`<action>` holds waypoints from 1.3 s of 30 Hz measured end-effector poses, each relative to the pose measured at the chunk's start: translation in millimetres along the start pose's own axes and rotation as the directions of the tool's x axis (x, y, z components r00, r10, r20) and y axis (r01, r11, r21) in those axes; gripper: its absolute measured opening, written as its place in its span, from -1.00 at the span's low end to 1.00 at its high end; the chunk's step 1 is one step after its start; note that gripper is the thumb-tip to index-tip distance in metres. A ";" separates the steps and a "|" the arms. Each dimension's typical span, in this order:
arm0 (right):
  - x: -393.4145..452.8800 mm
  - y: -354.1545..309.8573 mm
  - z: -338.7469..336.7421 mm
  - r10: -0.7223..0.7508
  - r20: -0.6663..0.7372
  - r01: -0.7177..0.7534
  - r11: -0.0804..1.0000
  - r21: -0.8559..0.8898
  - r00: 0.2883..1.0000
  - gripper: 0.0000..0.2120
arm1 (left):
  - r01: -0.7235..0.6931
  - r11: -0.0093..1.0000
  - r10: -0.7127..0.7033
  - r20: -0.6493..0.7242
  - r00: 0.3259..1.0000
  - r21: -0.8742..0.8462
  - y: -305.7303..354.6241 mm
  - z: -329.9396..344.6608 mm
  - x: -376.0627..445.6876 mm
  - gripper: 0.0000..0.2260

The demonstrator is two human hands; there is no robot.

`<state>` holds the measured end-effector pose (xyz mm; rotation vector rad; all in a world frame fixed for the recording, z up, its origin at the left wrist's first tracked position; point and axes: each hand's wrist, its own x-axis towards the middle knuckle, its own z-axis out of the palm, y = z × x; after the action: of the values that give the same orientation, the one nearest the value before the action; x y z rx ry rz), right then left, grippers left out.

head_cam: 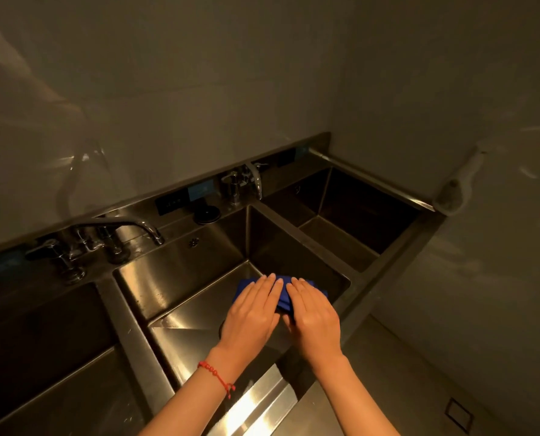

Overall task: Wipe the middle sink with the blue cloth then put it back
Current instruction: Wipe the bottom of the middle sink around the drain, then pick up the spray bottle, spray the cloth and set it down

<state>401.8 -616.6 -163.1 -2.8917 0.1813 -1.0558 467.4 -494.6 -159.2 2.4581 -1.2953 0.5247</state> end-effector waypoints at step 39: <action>50.6 345.6 -73.5 0.072 -0.015 -0.073 0.988 -0.138 0.997 -0.42 | -0.343 0.939 0.310 -0.392 0.866 -0.016 199.0 131.1 291.3 -0.70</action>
<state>361.5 -966.8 -107.2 -2.9755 0.3717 -1.0864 476.6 -868.9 -121.8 1.9372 -1.5263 0.9615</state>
